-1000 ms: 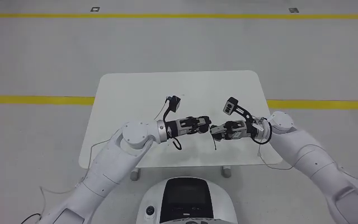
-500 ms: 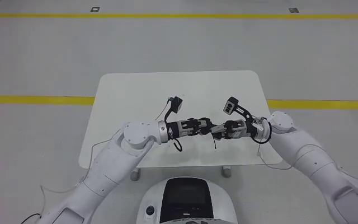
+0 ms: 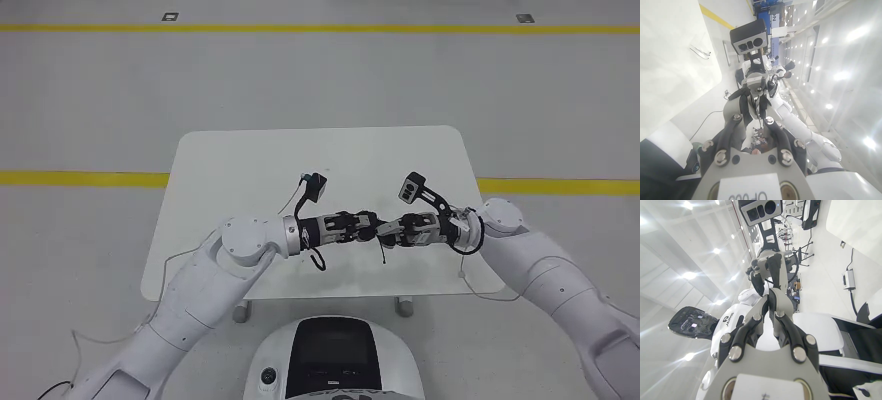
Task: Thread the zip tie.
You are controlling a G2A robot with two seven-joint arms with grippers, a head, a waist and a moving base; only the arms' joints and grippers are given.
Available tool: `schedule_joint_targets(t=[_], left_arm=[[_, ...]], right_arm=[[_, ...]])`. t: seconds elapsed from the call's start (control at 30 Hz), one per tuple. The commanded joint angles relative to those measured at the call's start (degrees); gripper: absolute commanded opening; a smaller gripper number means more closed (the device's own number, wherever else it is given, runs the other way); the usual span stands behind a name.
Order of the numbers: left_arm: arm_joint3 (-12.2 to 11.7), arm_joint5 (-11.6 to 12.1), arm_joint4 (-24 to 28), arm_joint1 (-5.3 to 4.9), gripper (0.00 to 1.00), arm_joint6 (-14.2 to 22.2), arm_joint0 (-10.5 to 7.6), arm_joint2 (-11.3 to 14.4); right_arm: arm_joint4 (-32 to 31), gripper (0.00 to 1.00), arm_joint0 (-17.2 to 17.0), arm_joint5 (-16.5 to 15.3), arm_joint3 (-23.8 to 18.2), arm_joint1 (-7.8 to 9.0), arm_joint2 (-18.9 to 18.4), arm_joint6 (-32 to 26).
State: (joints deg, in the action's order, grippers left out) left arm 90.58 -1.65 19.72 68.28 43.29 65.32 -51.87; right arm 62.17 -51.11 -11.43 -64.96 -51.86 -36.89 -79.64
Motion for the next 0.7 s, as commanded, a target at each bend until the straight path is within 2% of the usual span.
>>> schedule_joint_targets(t=[0.0,0.13,0.67], left_arm=[[-0.03,0.08,0.00,-0.03,0.13,0.15,-0.06,0.08],[-0.29,0.17,-0.02,-0.10,0.00,0.45,-0.22,0.29],[-1.00,0.34,0.71,-0.23,0.00,0.64,-0.80,1.12]], right_arm=[[0.07,0.00,0.05,0.13,0.21,-0.08,0.04,0.00],[0.35,0.00,0.21,0.57,0.81,-0.33,0.14,0.00],[0.19,0.00,0.49,0.85,1.48,-0.83,0.51,0.00]])
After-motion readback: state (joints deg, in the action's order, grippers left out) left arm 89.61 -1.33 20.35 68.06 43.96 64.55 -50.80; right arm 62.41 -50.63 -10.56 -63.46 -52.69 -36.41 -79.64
